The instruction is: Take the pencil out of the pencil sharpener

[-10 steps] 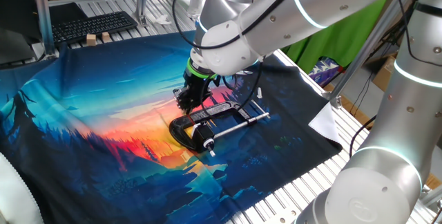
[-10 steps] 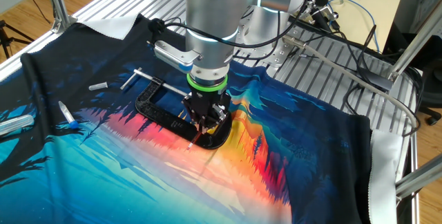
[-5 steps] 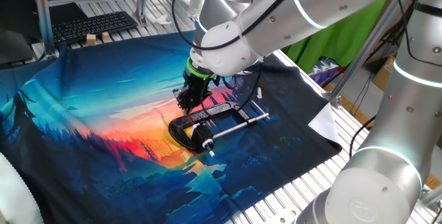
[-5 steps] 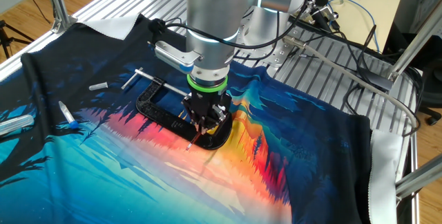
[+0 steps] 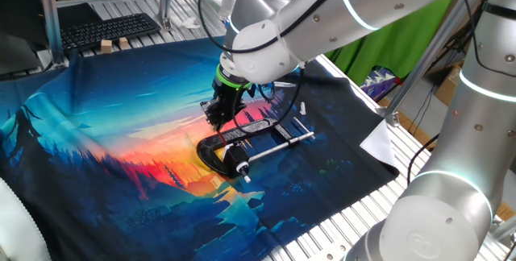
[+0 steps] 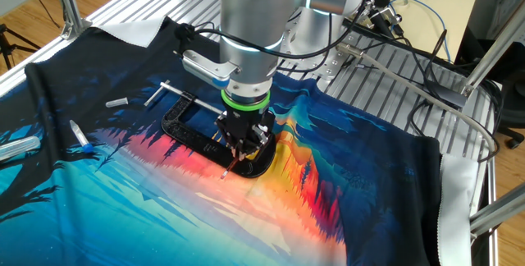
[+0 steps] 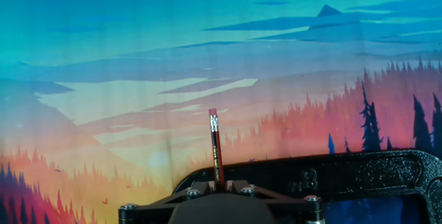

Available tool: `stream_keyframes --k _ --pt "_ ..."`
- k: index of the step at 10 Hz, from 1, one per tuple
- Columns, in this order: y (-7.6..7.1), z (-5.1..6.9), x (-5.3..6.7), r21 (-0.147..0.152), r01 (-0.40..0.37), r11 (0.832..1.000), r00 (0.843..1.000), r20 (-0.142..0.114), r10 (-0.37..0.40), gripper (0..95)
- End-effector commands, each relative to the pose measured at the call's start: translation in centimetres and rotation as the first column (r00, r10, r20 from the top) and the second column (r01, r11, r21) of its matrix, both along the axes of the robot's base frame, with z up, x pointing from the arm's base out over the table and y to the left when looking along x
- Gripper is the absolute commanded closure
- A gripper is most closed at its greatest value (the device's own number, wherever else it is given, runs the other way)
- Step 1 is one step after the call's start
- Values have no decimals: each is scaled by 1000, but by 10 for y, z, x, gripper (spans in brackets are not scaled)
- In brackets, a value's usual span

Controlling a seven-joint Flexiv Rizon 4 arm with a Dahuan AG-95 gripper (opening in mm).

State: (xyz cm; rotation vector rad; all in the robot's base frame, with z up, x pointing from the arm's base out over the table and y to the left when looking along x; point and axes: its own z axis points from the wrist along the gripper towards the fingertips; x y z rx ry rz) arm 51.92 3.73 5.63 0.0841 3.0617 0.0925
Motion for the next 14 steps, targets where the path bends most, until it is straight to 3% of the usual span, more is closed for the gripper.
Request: stream_keyframes --k 1,7,14 --pt "0 1 1 1 1 1000 1000 -2 -1 950" --pt "0 6 14 2 7 1000 1000 -4 -7 950" --pt "-3 18 41 2 15 1000 1000 -13 -14 950"
